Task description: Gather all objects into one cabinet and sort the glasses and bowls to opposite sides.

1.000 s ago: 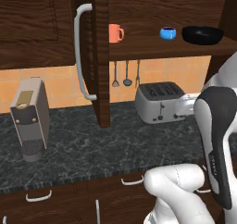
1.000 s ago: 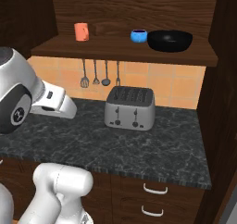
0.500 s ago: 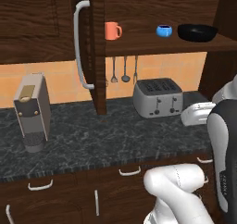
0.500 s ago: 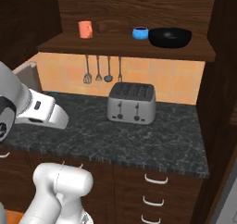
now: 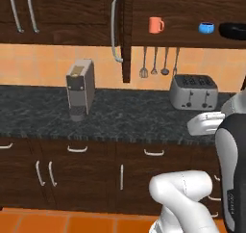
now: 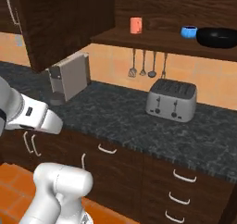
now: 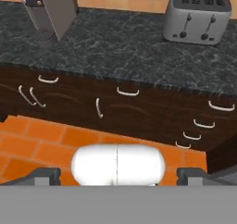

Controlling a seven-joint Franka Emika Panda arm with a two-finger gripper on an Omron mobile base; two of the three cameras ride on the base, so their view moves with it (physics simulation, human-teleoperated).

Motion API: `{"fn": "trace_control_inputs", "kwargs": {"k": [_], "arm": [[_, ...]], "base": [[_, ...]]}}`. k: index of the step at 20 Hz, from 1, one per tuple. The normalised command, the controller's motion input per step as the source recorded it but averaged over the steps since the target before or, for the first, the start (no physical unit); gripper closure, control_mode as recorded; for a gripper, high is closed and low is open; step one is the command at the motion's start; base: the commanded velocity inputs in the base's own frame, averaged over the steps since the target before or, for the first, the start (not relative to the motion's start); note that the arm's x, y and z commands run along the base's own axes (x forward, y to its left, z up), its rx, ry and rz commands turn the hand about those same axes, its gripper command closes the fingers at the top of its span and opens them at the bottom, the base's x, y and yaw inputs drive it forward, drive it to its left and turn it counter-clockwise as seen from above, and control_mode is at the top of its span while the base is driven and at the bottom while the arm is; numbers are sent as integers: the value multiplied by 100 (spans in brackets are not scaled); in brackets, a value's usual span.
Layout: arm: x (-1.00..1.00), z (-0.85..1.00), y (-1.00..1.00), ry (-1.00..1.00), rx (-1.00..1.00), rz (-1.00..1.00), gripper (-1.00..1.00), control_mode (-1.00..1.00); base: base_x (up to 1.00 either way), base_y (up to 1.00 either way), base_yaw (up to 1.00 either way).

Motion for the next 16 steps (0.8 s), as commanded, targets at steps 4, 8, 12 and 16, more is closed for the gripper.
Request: {"fn": "trace_control_inputs", "kwargs": {"k": [4,8,12,16], "arm": [[0,0,0,0,0,0,-100,100],[0,0,0,0,0,0,-100,100],[0,0,0,0,0,0,-100,100],[0,0,0,0,0,0,-100,100]], "base": [[-5,49,87],[-4,46,93],[-4,44,84],[0,38,87]]}}
